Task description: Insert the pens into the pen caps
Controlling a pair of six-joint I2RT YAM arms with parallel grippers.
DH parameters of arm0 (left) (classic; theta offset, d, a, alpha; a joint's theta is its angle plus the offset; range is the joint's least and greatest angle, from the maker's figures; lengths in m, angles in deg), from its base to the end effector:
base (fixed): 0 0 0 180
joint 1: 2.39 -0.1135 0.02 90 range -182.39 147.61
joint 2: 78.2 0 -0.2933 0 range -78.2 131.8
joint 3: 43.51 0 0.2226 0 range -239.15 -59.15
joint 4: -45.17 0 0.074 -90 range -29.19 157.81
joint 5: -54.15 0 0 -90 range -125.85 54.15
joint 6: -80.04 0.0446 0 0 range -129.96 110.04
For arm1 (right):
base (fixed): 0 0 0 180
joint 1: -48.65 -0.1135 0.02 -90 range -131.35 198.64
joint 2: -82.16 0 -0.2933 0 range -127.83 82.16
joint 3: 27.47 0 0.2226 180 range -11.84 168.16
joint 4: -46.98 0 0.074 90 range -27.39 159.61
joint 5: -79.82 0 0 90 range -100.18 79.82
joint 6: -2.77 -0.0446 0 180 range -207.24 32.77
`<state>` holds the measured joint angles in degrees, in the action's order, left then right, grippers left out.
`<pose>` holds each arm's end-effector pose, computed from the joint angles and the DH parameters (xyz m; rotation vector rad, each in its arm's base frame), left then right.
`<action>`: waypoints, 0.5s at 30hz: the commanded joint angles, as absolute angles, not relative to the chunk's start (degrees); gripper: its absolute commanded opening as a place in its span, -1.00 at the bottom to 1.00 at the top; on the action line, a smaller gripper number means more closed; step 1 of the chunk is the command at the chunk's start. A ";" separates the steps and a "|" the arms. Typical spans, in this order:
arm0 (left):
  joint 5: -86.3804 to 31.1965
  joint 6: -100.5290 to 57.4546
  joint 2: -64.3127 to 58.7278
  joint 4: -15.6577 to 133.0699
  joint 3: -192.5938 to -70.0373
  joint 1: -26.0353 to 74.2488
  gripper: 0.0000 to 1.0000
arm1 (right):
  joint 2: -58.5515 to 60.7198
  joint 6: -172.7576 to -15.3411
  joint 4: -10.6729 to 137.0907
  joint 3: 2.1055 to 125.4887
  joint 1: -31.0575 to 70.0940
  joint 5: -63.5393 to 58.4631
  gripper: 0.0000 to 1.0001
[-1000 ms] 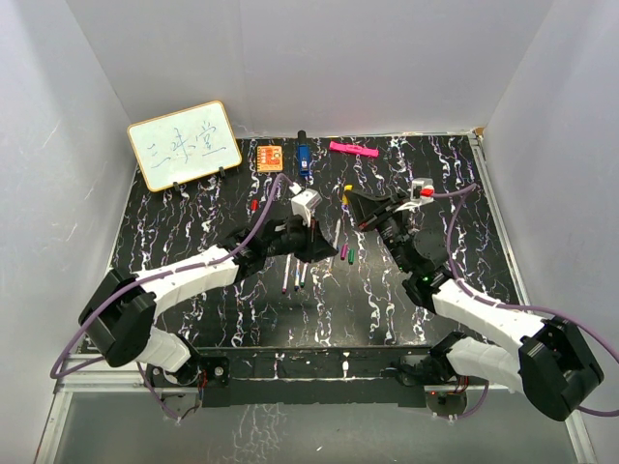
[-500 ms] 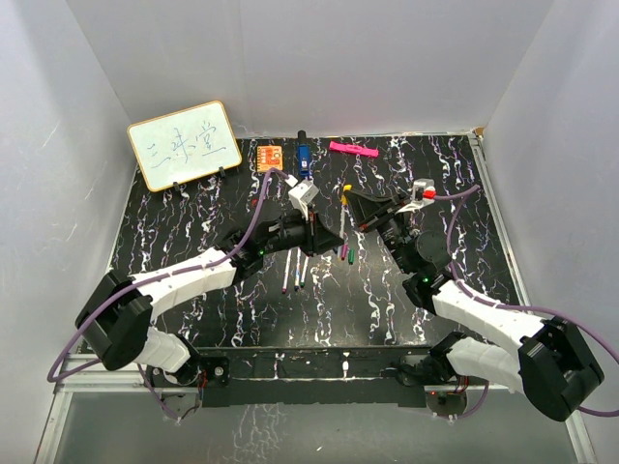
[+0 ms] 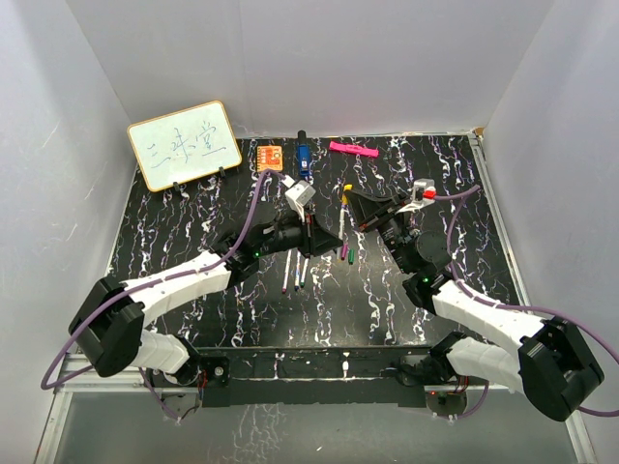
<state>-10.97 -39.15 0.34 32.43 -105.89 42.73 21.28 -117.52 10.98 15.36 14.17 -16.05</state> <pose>0.1912 -0.2186 0.3322 0.6083 1.6984 -1.3155 0.1687 0.1103 0.3372 0.0444 1.3118 0.9076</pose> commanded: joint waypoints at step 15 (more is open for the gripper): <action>-11.36 -37.94 -1.67 32.52 -106.01 42.96 -1.00 | 22.20 -120.08 8.82 15.60 14.30 -14.20 -1.00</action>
<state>-11.08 -39.06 -0.36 32.58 -105.89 42.73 21.28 -119.27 11.06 15.36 14.17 -15.24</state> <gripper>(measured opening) 0.060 0.054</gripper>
